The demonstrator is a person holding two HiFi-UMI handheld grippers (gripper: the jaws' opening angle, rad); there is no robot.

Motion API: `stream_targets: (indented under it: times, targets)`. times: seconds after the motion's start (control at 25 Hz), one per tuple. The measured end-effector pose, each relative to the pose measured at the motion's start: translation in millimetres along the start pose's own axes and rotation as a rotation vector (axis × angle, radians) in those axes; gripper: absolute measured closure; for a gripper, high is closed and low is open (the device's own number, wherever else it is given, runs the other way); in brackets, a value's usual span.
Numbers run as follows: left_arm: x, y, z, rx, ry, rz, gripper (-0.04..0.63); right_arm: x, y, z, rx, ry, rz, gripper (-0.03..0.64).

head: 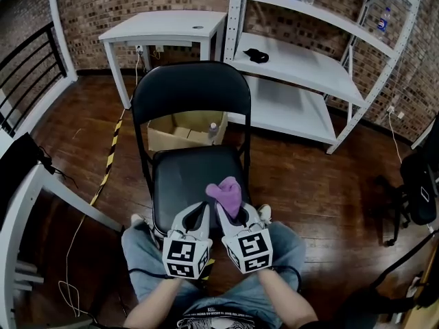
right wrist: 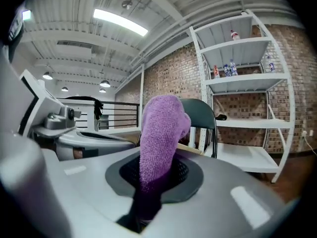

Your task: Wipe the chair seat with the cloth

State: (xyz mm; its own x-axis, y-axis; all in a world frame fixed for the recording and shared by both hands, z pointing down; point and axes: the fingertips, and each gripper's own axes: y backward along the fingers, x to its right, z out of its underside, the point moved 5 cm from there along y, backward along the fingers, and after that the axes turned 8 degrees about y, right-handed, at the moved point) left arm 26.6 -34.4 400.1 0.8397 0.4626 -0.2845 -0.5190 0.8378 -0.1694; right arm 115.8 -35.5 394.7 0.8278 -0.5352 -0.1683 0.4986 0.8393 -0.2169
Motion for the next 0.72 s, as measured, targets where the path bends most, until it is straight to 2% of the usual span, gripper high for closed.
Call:
stream_targets:
  times: [0.4,0.72]
  targets:
    - [6.3,49.0,-16.1,0.072,-0.017,-0.002,0.591,-34.4,20.9,-27.7,0.085,-0.066,-0.026,0.572]
    - [6.5,69.7,-20.0,0.096,-0.014,0.0,0.591,-46.8,32.3,-31.1,0.1,-0.068,-0.003,0.572]
